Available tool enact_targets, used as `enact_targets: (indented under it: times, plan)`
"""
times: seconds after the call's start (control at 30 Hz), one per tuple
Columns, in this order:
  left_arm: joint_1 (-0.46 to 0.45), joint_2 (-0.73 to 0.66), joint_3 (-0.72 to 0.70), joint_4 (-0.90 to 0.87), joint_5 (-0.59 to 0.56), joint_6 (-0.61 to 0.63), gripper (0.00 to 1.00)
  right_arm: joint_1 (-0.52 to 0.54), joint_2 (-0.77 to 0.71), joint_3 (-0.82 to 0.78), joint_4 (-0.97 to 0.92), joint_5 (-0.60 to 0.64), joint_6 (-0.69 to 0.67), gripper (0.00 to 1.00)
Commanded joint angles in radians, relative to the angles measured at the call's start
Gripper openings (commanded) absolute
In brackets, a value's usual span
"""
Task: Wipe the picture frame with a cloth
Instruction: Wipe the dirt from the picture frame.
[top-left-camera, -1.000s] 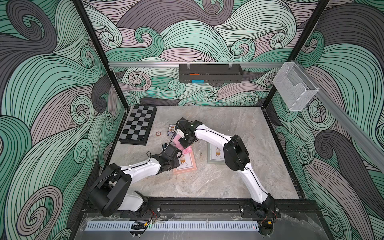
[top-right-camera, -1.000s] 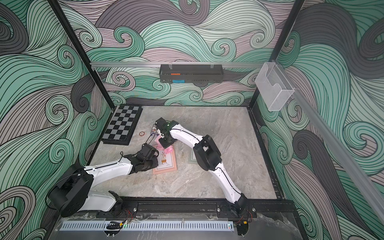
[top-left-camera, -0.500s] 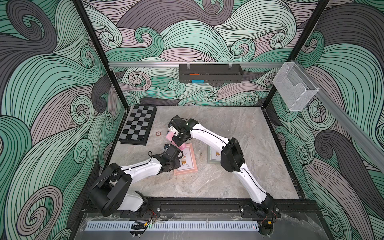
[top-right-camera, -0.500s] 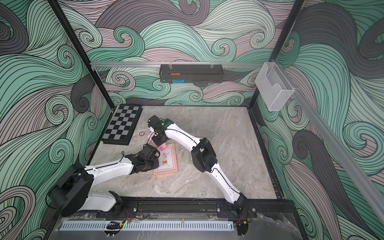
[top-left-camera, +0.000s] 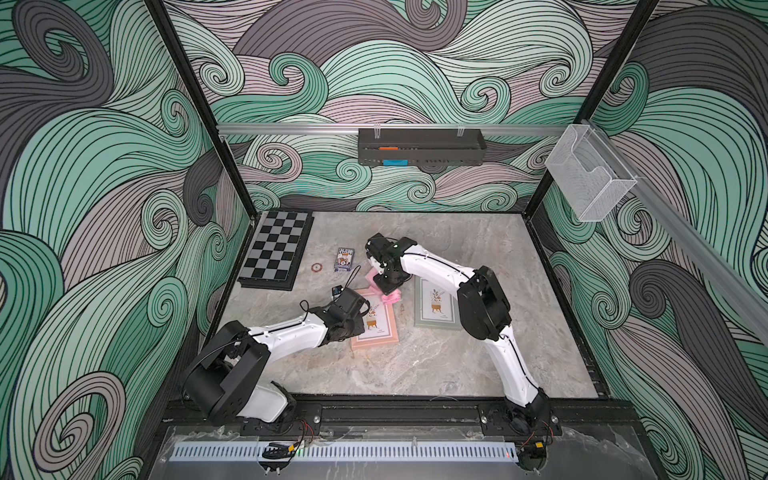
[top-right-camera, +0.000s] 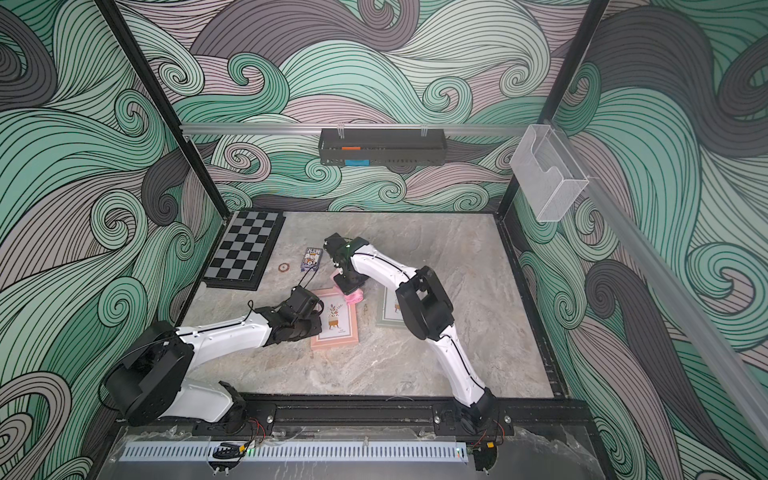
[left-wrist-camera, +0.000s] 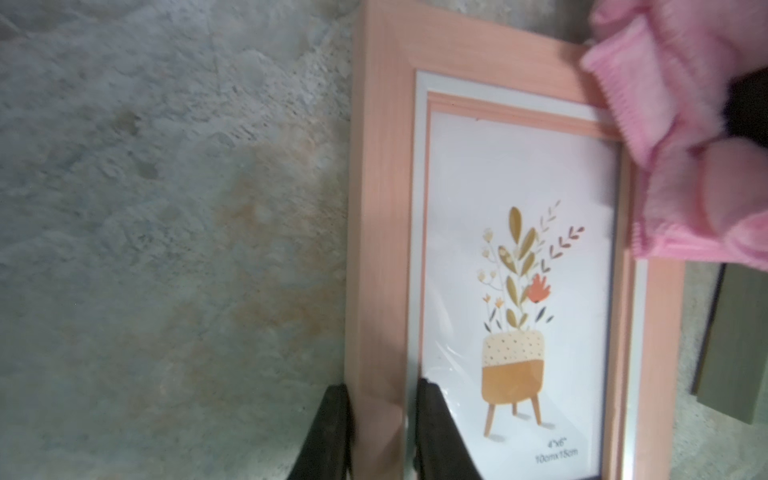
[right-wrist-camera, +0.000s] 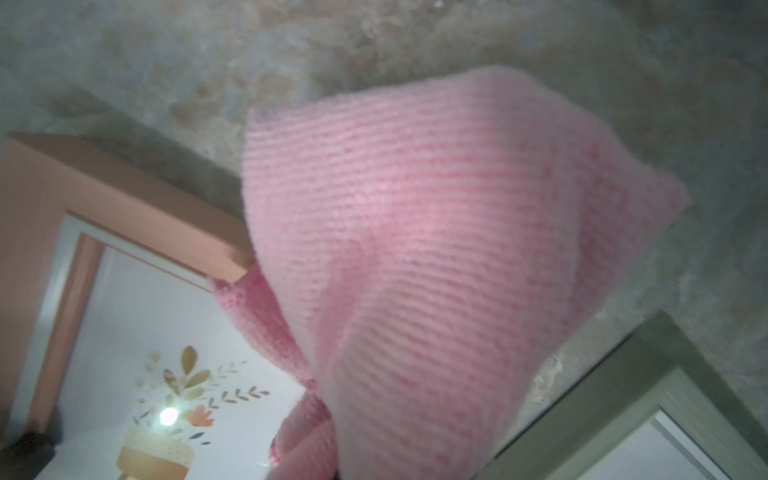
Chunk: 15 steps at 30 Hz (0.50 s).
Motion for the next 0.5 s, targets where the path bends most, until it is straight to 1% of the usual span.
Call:
enact_targets:
  times: [0.0,0.13,0.27,0.37,0.47]
  plan:
    - [-0.008,0.071,-0.031,-0.094,0.049,-0.01,0.06,-0.002,-0.02,-0.033,-0.025,0.066,-0.003,0.0]
    - [-0.01,0.07,-0.014,-0.104,0.033,-0.009,0.06,-0.003,-0.036,-0.065,-0.008,0.073,0.009,0.0]
    - [-0.009,0.071,0.004,-0.111,0.016,-0.009,0.06,-0.006,-0.08,-0.126,-0.009,0.005,0.016,0.0]
    - [-0.01,0.077,0.019,-0.112,0.005,-0.015,0.06,0.006,-0.169,-0.247,0.026,-0.067,0.042,0.0]
    - [-0.01,0.09,0.034,-0.113,-0.003,-0.016,0.06,0.044,-0.284,-0.39,0.047,-0.072,0.077,0.0]
